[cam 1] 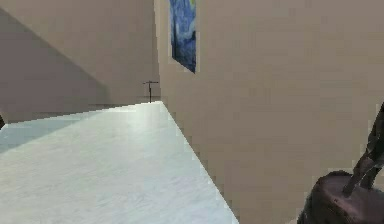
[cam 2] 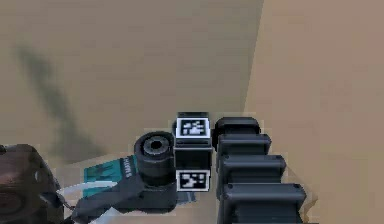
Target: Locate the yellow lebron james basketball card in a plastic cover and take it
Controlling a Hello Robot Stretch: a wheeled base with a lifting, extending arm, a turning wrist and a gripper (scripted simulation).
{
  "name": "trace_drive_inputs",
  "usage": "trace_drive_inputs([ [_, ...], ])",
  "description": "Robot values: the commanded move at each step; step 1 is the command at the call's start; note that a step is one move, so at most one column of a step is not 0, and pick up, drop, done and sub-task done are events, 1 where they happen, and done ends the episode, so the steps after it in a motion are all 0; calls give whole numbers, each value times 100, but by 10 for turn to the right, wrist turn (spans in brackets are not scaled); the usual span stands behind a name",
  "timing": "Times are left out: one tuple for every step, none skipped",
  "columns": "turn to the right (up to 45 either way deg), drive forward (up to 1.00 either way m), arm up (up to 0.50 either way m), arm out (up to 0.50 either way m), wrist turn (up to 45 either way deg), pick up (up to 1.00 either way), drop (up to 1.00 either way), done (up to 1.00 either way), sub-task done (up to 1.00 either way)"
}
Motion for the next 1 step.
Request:
trace_drive_inputs([
  [0, 0, 0, 0, 450, 0, 0, 0, 0],
])
